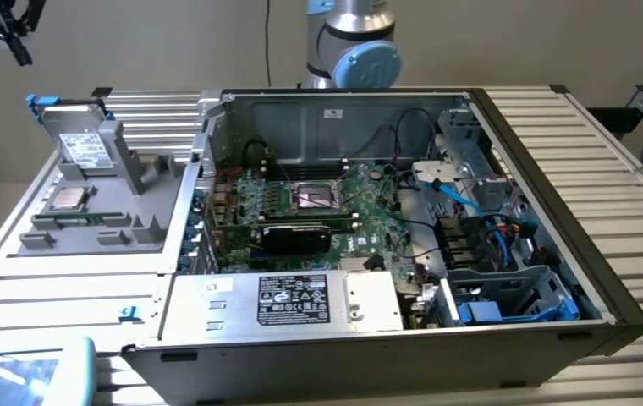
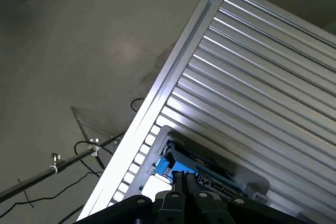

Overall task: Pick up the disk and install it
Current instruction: 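Pick up the disk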

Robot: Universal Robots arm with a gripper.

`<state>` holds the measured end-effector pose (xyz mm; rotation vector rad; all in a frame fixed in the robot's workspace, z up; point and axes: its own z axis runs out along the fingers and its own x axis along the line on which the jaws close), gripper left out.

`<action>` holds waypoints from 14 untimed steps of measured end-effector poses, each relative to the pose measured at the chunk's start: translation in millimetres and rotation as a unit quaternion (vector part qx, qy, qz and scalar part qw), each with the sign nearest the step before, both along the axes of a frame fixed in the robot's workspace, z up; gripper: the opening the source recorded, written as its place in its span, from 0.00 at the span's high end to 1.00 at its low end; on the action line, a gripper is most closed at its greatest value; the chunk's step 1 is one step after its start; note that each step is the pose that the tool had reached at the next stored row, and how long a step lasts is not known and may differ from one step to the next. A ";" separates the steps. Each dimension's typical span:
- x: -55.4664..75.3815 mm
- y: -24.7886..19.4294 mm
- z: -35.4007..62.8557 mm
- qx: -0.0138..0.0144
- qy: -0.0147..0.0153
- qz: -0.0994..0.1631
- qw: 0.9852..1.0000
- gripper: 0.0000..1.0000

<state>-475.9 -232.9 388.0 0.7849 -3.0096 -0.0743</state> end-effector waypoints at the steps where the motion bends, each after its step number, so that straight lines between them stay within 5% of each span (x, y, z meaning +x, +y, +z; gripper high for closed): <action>1: 0.0 0.0 0.0 0.000 0.000 0.009 1.000 0.89; 7: 0.0 0.0 -0.1 0.000 0.000 0.063 0.998 0.89; 14: 0.0 0.0 -0.2 0.000 0.000 0.127 0.992 0.89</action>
